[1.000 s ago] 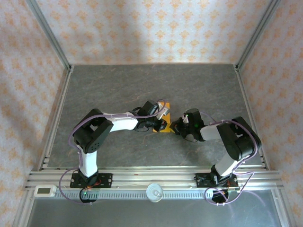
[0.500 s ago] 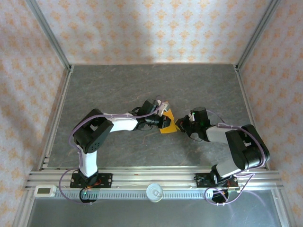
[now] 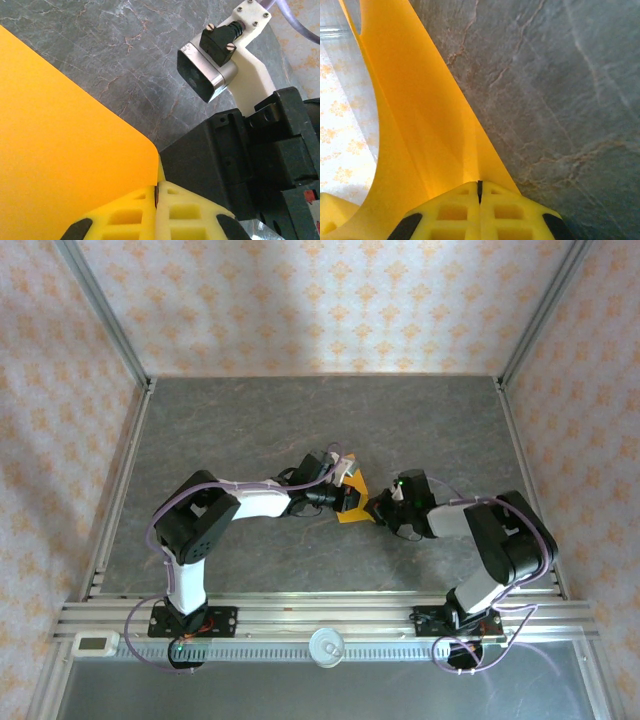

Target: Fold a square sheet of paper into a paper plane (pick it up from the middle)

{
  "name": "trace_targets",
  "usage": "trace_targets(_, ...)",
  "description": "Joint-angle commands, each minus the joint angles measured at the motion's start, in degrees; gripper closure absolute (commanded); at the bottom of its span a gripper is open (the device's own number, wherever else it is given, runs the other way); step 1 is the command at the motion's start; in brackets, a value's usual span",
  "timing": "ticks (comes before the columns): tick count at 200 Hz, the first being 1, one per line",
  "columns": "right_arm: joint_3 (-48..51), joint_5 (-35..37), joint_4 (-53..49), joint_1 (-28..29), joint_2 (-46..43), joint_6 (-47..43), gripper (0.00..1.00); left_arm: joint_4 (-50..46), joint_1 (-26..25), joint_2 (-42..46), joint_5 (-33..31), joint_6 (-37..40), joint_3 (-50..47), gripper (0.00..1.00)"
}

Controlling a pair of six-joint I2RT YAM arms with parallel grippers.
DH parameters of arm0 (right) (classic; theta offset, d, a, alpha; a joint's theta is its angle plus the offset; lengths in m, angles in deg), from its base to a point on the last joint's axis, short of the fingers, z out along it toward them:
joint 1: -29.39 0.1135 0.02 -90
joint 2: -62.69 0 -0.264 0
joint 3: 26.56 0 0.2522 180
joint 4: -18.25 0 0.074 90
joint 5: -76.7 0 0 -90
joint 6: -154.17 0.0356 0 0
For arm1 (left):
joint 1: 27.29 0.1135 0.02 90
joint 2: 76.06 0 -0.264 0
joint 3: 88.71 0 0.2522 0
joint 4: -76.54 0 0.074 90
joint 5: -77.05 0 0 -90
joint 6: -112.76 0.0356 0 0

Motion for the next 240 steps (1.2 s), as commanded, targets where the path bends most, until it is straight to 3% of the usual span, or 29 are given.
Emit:
trace_targets(1, -0.82, 5.72, -6.07, 0.16, 1.32, -2.86, 1.00, 0.22, 0.44, 1.39, -1.59, 0.68, -0.62, 1.00)
trace_targets(74, 0.26, 6.34, -6.18, 0.09, 1.95, -3.47, 1.00, -0.74, 3.48, 1.50, -2.30, 2.95, -2.58, 1.00)
trace_targets(240, -0.53, 5.88, -7.08, 0.10, 1.87, -3.80, 1.00, -7.76, 3.71, -0.66, -11.13, 9.89, -0.18, 1.00)
